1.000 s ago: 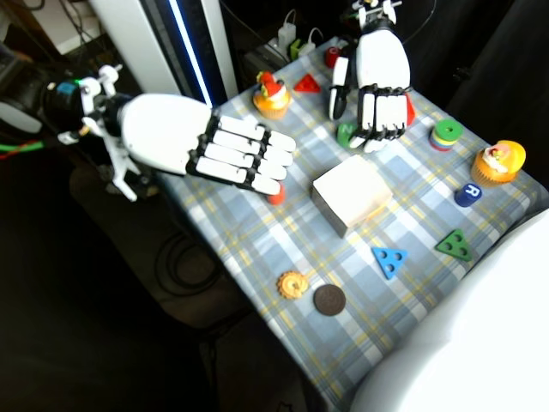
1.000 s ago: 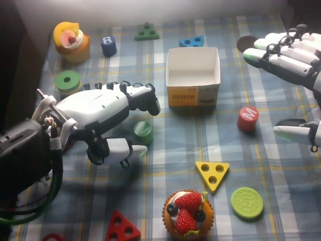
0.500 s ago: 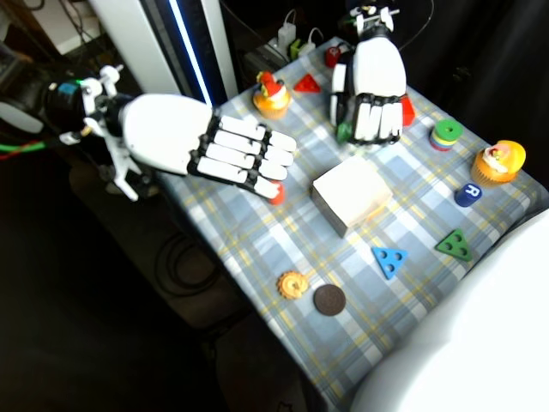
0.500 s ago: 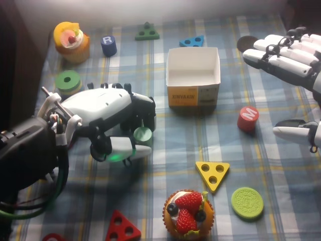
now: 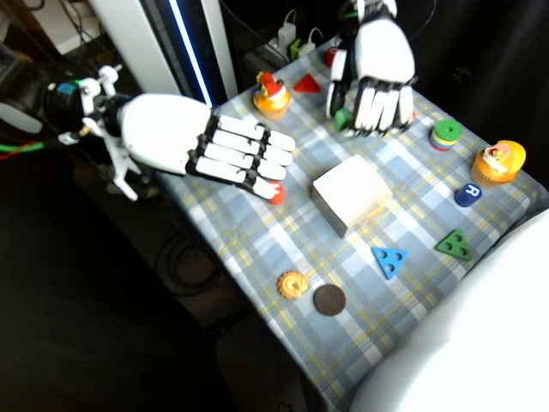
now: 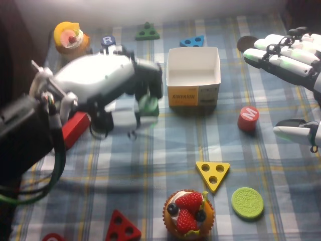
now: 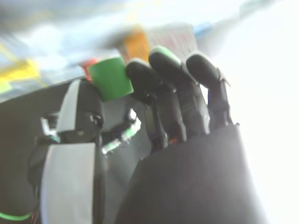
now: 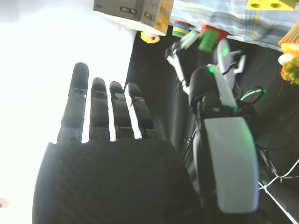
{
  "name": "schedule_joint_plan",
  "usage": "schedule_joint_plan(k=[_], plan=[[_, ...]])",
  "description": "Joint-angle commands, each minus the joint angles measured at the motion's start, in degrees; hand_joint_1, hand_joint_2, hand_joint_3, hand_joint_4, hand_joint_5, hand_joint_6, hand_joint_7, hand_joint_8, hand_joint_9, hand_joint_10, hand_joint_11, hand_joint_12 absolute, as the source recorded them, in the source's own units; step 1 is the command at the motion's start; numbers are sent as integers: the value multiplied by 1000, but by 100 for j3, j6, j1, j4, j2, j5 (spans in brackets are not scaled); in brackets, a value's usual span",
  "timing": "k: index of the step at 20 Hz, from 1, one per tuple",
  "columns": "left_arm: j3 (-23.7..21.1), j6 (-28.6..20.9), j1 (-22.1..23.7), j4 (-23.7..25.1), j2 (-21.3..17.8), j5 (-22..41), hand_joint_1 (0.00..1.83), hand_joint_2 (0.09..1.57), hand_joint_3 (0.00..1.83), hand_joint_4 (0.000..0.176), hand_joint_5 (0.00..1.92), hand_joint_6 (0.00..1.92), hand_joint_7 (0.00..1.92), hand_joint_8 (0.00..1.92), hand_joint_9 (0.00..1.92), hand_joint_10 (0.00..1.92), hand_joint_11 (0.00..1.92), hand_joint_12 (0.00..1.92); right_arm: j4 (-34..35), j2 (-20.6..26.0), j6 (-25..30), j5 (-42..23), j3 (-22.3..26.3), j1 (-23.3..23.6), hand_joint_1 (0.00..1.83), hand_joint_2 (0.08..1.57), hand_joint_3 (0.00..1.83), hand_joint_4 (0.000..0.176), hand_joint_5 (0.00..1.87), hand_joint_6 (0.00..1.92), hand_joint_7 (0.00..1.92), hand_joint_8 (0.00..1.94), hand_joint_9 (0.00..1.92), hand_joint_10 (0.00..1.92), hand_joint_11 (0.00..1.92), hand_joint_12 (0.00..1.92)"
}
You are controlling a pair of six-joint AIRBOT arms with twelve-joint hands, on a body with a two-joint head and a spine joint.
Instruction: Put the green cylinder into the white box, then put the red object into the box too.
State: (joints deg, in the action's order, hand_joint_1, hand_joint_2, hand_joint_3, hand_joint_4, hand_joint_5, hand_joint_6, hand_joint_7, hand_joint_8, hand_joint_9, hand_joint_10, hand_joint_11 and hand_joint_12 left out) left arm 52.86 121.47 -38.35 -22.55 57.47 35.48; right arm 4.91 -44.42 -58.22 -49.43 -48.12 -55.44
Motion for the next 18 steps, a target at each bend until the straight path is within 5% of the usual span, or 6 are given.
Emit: schedule_joint_plan(k=[1, 11, 14, 15, 16, 18], plan=[[45, -15, 159, 214, 2, 658, 1190, 1256, 0, 0, 652, 1282, 815, 1507, 475, 1720, 47, 1921, 20, -13, 32, -688, -13, 33, 541, 1239, 0, 0, 0, 0, 0, 0, 8, 7, 0, 603], [1458, 790, 1325, -388, 1274, -532, 1236, 1152, 0, 0, 871, 1005, 980, 1220, 607, 1480, 36, 1921, -55, -113, 40, -696, -76, 31, 502, 1250, 1, 0, 0, 0, 0, 0, 18, 15, 0, 741], [1773, 790, 1333, -707, 1495, -706, 1191, 1196, 8, 0, 741, 1214, 883, 1302, 403, 1417, 0, 1921, -135, -145, 154, -696, -125, 30, 536, 1244, 0, 0, 0, 0, 0, 0, 24, 29, 0, 573], [1812, 790, 1332, -770, 1514, -736, 1050, 1075, 0, 17, 417, 895, 503, 907, 189, 1254, 0, 1865, -145, -154, 176, -696, -139, 30, 539, 1245, 1, 0, 0, 0, 0, 0, 26, 32, 0, 552], [1820, 790, 1328, -800, 1515, -741, 832, 998, 0, 94, 133, 457, 208, 321, 7, 736, 0, 1363, -148, -164, 192, -695, -149, 30, 517, 1251, 1, 0, 0, 0, 0, 0, 17, 36, 0, 462], [1791, 790, 1326, -804, 1489, -705, 651, 1024, 0, 132, 111, 246, 188, 95, 0, 491, 0, 926, -158, -190, 199, -691, -168, 30, 513, 1251, 0, 0, 0, 0, 0, 0, 23, 50, 0, 499]])
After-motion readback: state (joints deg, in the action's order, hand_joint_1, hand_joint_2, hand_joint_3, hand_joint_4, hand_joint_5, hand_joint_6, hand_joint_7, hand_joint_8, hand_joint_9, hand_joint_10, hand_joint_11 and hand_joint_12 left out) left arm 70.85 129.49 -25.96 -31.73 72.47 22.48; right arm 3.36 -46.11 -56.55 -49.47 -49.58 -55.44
